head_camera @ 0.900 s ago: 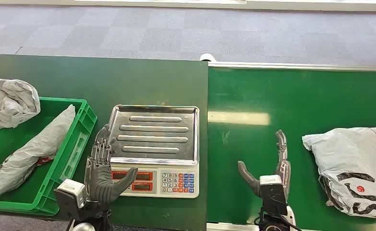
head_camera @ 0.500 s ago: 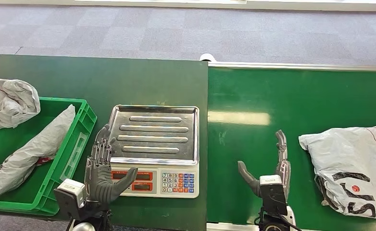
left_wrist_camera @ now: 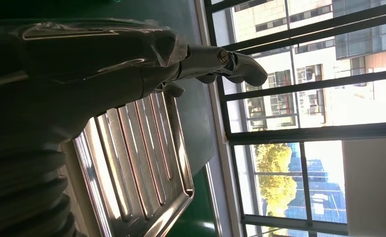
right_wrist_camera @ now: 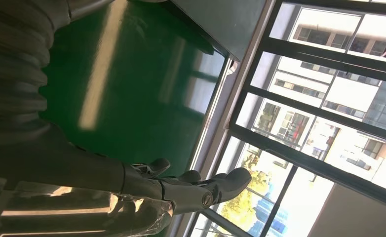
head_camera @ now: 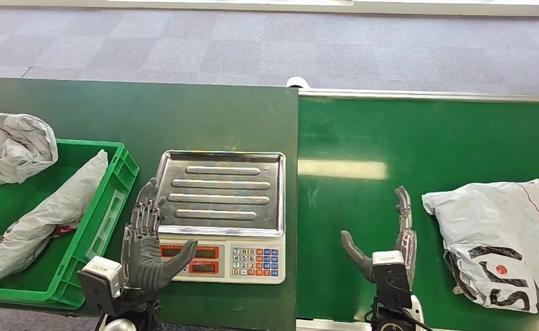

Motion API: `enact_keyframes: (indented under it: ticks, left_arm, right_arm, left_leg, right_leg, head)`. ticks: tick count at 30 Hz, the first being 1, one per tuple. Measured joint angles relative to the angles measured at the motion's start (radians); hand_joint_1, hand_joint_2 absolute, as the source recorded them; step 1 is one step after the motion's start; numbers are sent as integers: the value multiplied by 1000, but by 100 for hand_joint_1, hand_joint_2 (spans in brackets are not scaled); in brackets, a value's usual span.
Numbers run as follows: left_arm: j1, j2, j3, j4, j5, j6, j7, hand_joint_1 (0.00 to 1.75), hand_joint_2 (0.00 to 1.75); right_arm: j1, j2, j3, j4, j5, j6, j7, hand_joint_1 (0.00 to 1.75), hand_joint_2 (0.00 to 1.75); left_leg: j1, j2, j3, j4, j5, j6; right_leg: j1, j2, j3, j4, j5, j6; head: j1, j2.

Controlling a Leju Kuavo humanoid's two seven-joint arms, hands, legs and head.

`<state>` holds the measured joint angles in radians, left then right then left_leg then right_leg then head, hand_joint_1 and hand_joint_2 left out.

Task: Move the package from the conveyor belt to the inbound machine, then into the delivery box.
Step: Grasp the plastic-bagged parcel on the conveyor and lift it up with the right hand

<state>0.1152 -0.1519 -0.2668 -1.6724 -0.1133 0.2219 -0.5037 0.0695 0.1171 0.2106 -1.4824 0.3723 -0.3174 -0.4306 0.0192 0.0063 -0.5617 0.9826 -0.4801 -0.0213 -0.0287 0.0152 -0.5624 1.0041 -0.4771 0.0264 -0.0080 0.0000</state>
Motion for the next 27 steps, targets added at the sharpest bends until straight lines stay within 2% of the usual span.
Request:
enact_keyframes:
  ticks: [21,24,27]
  left_arm:
    - [2,0,0,0,0,6,2,0,175]
    - [13,0,0,-1,4,11,2,0,175]
    - [29,0,0,-4,14,16,0,0,175]
  right_arm:
    - [0,-3,-1,0,1,-9,10,0,175]
    - [3,-10,-29,-10,-4,-40,13,0,175]
    - [16,-22,-109,-40,-30,-58,6,0,175]
  left_leg:
    - [0,0,0,0,0,0]
    - [0,0,0,0,0,0]
    - [0,-1,0,0,0,0]
  right_leg:
    - [0,0,0,0,0,0]
    - [0,0,0,0,0,0]
    - [0,0,0,0,0,0]
  head:
    - [0,0]
    - [0,0]
    - [0,0]
